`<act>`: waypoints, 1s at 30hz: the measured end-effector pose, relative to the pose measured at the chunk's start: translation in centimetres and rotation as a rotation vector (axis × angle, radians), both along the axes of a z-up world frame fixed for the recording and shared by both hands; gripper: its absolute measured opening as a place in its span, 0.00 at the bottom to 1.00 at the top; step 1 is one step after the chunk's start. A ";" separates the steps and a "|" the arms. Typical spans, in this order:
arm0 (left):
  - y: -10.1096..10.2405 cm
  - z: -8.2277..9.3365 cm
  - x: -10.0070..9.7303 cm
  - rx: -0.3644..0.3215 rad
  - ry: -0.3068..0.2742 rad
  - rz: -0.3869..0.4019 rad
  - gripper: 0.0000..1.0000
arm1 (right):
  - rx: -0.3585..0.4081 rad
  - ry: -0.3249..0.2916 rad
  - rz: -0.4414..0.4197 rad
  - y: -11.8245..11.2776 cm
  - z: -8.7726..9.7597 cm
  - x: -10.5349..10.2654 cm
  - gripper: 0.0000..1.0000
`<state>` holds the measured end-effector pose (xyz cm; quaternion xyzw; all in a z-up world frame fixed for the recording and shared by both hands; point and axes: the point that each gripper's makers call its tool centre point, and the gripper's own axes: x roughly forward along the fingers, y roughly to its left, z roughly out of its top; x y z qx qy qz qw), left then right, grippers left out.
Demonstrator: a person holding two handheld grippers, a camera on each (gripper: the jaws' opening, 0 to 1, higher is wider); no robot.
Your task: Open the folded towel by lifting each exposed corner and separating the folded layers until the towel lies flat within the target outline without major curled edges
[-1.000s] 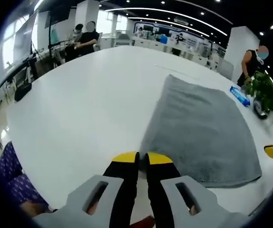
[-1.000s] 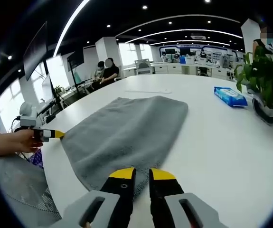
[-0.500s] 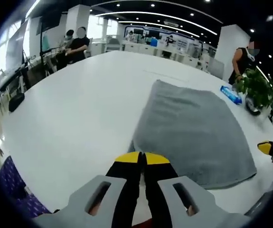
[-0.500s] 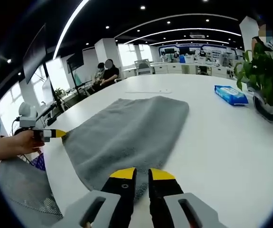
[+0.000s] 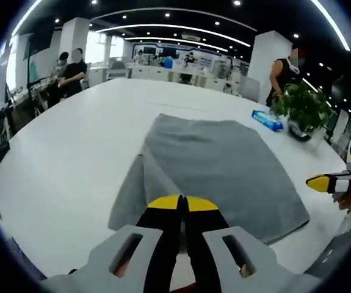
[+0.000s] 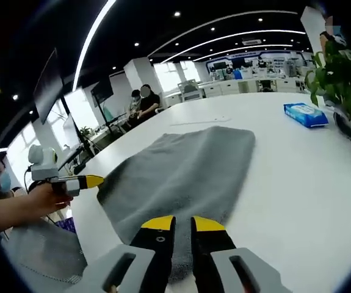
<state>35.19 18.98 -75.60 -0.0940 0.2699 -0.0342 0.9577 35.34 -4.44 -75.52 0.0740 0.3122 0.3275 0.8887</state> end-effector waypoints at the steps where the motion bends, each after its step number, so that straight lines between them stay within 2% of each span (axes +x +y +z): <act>1: -0.6 0.0 0.0 0.004 0.006 -0.021 0.01 | -0.001 0.001 0.001 0.0 0.0 0.0 0.07; 3: -1.8 0.2 0.0 0.028 -0.006 -0.050 0.01 | 0.002 -0.010 0.003 0.2 0.2 0.0 0.07; 7: -4.3 0.9 -0.3 -0.029 -0.021 -0.081 0.01 | 0.039 -0.008 0.008 0.5 0.6 0.0 0.08; 13: -8.5 1.7 -1.1 -0.040 -0.063 -0.189 0.01 | 0.102 0.001 0.007 0.9 1.1 0.0 0.09; 15: -9.5 1.5 -1.5 -0.042 -0.066 -0.224 0.01 | 0.158 0.026 0.010 1.4 1.3 -0.2 0.12; 16: -9.8 1.3 -1.6 -0.047 -0.043 -0.239 0.01 | 0.202 0.050 0.008 1.7 1.4 -0.3 0.14; 18: -10.4 1.6 -1.5 -0.039 -0.060 -0.268 0.01 | 0.263 0.096 0.000 2.0 1.5 -0.5 0.18; 22: -11.7 1.9 -1.9 -0.102 -0.066 -0.314 0.01 | 0.353 0.177 0.004 2.7 1.4 -0.9 0.23; 24: -12.8 2.3 -2.2 -0.125 -0.077 -0.360 0.01 | 0.402 0.221 0.009 3.2 1.6 -1.3 0.25; 28: -14.6 2.2 -2.7 -0.121 -0.079 -0.442 0.01 | 0.380 0.192 0.018 3.3 1.8 -1.3 0.25; 30: -15.4 2.4 -3.0 -0.132 -0.083 -0.479 0.01 | 0.392 0.189 0.019 3.3 1.9 -1.2 0.25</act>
